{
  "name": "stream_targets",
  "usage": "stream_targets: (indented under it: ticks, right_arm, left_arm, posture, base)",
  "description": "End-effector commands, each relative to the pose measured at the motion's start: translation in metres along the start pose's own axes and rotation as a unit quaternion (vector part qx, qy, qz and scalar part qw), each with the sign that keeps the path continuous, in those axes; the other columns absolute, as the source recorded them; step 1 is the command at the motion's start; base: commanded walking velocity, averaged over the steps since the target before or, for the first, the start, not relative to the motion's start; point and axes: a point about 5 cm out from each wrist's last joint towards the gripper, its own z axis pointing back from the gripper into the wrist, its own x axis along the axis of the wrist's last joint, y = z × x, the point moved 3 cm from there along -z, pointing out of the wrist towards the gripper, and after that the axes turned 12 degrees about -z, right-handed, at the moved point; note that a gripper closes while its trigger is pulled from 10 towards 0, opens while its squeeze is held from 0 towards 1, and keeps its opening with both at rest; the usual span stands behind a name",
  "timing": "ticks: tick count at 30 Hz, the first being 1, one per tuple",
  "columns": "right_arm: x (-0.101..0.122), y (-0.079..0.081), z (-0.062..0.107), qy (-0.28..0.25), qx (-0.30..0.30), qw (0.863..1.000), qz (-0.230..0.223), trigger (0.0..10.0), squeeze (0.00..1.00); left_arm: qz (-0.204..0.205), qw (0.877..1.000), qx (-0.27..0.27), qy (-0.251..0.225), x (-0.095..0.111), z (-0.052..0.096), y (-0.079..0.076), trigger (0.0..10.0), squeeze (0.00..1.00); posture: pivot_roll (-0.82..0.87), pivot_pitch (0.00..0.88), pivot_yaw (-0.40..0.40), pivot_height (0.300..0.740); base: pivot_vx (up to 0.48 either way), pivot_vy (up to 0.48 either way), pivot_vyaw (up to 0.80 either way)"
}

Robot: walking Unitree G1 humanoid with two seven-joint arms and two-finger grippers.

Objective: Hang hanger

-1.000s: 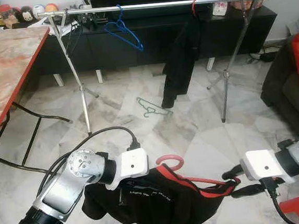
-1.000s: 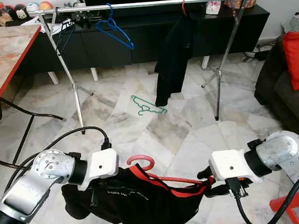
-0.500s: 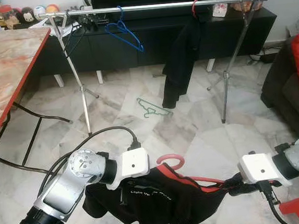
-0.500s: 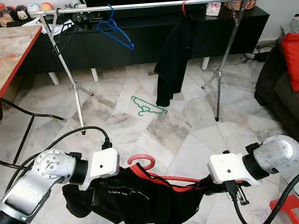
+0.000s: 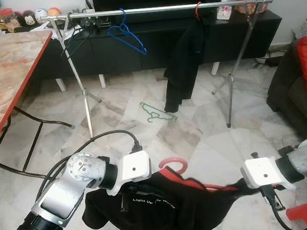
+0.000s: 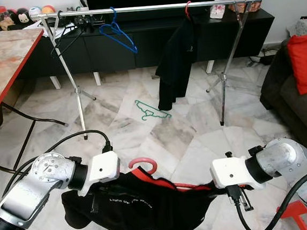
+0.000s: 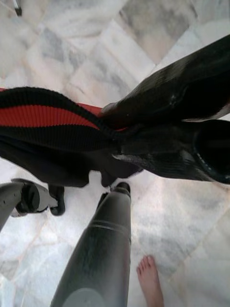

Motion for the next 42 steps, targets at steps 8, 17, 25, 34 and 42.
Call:
stream_targets:
  ticks: [8, 17, 25, 34, 42]
  right_arm:
    - [-0.004, -0.006, 0.004, 0.038, -0.014, 0.999, 0.023, 0.0, 0.00]
    - [-0.015, -0.012, 0.007, 0.100, -0.028, 0.993, 0.052, 0.0, 0.00]
    - [-0.021, -0.003, 0.002, 0.106, -0.021, 0.993, 0.043, 0.0, 0.00]
    - [-0.027, 0.009, -0.004, 0.103, -0.011, 0.994, 0.030, 0.0, 0.00]
    - [-0.022, 0.008, -0.005, 0.097, -0.027, 0.994, 0.042, 0.0, 0.00]
  left_arm:
    - [0.037, 0.998, -0.032, -0.045, 0.007, 0.041, -0.008, 10.0, 0.00]
    - [0.021, 1.000, -0.003, 0.012, -0.011, 0.047, -0.006, 10.0, 0.00]
    - [0.027, 0.989, 0.111, -0.091, 0.015, 0.058, 0.024, 10.0, 0.00]
    - [0.056, 0.979, 0.097, -0.173, 0.032, 0.052, 0.019, 10.0, 0.00]
    - [0.052, 0.991, -0.030, -0.121, 0.023, 0.039, -0.016, 10.0, 0.00]
  posture:
    - [-0.13, 0.068, -0.052, 0.740]
    - [-0.13, 0.077, -0.055, 0.740]
    - [-0.12, 0.081, -0.059, 0.740]
    - [-0.14, 0.084, -0.060, 0.740]
    - [-0.14, 0.083, -0.060, 0.740]
  base:
    - [0.000, 0.000, 0.00]
    - [0.000, 0.000, 0.00]
    - [0.000, 0.000, 0.00]
    - [0.000, 0.000, 0.00]
    - [0.000, 0.000, 0.00]
